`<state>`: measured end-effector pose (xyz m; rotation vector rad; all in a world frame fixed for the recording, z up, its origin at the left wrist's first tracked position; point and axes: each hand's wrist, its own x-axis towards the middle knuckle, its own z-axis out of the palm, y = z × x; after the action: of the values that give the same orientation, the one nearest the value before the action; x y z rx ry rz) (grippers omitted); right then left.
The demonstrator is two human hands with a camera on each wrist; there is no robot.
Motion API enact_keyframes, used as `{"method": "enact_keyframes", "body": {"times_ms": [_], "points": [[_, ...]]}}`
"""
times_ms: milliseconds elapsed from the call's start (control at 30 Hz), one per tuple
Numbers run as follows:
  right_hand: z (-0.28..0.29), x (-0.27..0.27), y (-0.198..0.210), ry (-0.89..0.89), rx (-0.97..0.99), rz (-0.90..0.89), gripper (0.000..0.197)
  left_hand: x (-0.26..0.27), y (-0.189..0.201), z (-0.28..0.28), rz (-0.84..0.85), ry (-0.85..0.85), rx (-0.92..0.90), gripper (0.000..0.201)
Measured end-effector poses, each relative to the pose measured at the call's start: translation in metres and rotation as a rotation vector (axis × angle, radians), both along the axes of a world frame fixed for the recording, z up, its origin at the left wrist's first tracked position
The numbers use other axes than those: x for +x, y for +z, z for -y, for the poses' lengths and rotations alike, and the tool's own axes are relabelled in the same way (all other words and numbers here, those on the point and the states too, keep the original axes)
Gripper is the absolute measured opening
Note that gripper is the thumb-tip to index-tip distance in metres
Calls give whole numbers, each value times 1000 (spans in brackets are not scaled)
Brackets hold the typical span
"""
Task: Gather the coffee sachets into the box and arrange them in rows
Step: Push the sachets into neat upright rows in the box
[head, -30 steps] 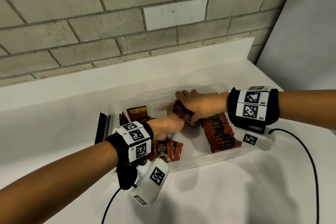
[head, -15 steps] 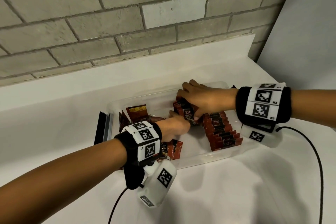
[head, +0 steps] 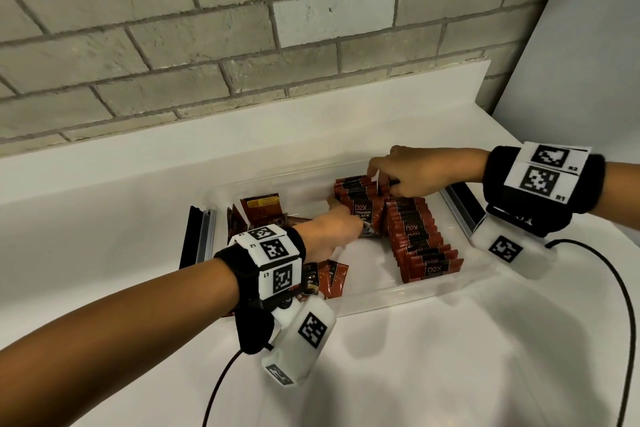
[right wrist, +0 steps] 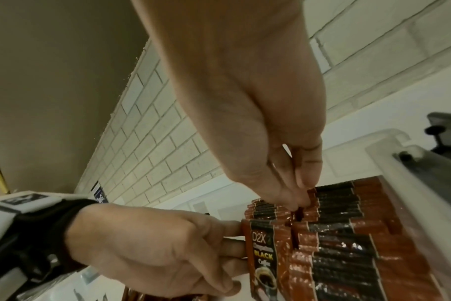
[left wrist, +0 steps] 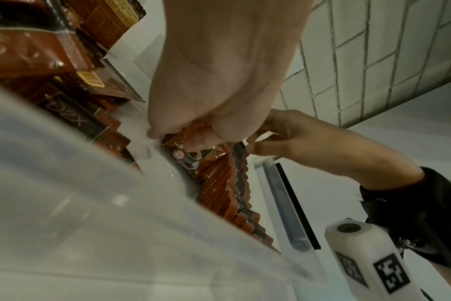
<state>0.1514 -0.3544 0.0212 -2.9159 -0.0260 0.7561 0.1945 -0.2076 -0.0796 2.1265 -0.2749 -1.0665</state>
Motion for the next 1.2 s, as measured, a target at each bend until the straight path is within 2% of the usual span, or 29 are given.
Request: {"method": "enact_keyframes", "body": {"times_ms": [33, 133, 200, 400, 467, 667, 833, 967, 1200], "points": [[0, 0, 1, -25, 36, -5, 48, 2, -3, 2, -47, 13, -42, 82], [-1, 0, 3, -64, 87, -21, 49, -2, 3, 3, -67, 30, -91, 73], [-1, 0, 5, -103, 124, -16, 52, -5, 9, 3, -92, 44, -99, 78], [-7, 1, 8, -156, 173, -20, 56, -2, 8, 7, -77, 65, -106, 74], [-6, 1, 11, -191, 216, -16, 54, -1, 9, 7, -69, 87, -121, 78], [-4, 2, 11, -340, 339, -33, 46, 0, 8, 9, -80, 89, -156, 72], [-3, 7, 8, -497, 541, -49, 44, 1, 9, 8, -67, 88, -172, 72], [-2, 6, 13, -624, 702, -58, 41, 2, 8, 10, -91, 97, -190, 60], [-10, 3, 15, -700, 759, -62, 48, 3, 9, 7, -75, 78, -127, 50]]}}
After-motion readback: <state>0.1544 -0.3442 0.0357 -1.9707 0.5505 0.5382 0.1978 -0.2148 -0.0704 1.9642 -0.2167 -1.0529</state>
